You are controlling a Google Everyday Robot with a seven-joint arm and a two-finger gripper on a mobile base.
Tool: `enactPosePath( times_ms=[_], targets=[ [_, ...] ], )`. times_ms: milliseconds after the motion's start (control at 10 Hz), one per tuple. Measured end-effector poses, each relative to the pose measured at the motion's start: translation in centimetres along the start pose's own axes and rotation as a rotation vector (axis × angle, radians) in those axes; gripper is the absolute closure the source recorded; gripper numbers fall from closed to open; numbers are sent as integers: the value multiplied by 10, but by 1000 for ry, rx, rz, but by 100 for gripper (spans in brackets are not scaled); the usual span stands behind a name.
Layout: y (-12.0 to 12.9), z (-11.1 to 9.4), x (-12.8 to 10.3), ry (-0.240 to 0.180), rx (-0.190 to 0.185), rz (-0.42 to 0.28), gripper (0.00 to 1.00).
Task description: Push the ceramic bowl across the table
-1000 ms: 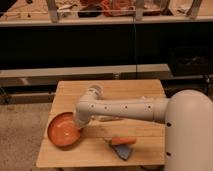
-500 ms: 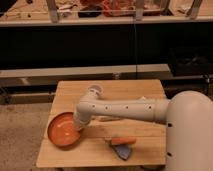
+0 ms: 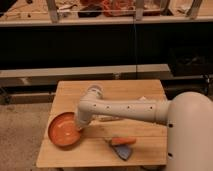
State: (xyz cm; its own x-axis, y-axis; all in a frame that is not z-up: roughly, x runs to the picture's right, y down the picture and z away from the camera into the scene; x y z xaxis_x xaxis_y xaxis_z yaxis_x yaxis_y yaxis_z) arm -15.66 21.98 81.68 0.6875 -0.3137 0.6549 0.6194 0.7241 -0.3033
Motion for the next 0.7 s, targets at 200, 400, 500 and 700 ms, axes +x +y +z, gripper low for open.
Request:
enactPosePath(
  times_ms=[200,400,500,700],
  targets=[
    [0,0,-2,-9,0,-3,96],
    [-1,1,0,-17,0,-9,96],
    [0,1,2,-20,-2,-11,96],
    [0,1,3,-26,-2,-15,96]
  ],
)
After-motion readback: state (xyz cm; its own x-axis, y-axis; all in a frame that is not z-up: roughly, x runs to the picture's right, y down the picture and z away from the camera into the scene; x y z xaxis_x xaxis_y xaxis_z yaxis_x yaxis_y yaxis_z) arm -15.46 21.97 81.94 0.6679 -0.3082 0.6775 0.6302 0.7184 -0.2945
